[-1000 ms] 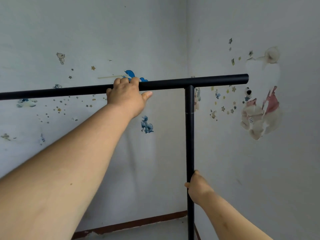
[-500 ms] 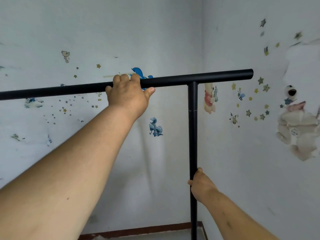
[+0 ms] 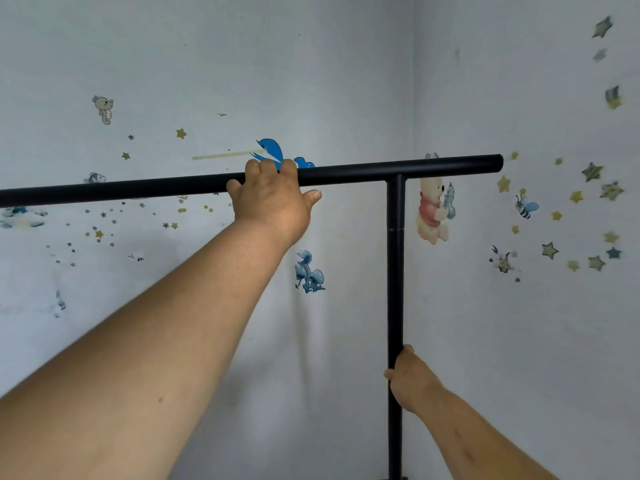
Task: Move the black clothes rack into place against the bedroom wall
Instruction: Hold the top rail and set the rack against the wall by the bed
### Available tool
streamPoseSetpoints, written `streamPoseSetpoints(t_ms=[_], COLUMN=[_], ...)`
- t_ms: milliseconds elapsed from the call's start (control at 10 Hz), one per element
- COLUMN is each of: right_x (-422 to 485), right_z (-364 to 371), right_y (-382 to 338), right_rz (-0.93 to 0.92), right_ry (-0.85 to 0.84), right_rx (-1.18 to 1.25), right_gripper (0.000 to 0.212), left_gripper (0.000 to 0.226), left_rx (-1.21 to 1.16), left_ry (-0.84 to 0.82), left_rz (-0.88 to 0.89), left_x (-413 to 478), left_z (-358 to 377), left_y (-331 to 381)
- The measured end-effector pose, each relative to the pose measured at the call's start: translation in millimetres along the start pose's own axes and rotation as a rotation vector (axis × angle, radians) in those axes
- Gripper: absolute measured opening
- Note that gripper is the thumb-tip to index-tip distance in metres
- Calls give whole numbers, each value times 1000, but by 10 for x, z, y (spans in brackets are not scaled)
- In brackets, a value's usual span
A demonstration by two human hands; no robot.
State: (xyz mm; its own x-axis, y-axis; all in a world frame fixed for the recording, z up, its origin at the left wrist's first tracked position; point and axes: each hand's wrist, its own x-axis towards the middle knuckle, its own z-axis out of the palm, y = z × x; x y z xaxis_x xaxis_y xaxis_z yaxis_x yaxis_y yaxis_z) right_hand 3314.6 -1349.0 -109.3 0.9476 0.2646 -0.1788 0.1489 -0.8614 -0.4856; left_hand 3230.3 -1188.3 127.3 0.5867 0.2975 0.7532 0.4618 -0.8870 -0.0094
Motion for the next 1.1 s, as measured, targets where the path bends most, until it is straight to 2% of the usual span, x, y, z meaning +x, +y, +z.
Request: streamPoseSetpoints(t_ms=[100, 200, 300, 600, 800, 1000, 1100], right_x=[166, 468, 750, 1391, 1765, 2167, 2342], right_z=[2, 69, 37, 37, 45, 27, 51], right_y=[26, -71, -286, -561, -626, -842, -901], right_rz=[-69, -65, 63, 56, -87, -63, -63], right_ry=[140, 157, 74, 25, 86, -51, -62], right_rx=[12, 165, 355, 390, 243, 287, 306], right_gripper=[39, 35, 35, 34, 37, 48, 44], left_gripper=[56, 55, 55, 55, 54, 57, 58], left_rx=[28, 19, 15, 19, 41, 64, 73], left_ry=[24, 46, 61, 83, 85, 74, 74], left_rz=[5, 25, 37, 21, 2, -36, -57], left_x=[130, 303, 448, 863, 1110, 1309, 1388], left_z=[166, 404, 604, 1135, 1433, 1680, 1779], left_y=[-8, -47, -124, -223, -247, -288, -300])
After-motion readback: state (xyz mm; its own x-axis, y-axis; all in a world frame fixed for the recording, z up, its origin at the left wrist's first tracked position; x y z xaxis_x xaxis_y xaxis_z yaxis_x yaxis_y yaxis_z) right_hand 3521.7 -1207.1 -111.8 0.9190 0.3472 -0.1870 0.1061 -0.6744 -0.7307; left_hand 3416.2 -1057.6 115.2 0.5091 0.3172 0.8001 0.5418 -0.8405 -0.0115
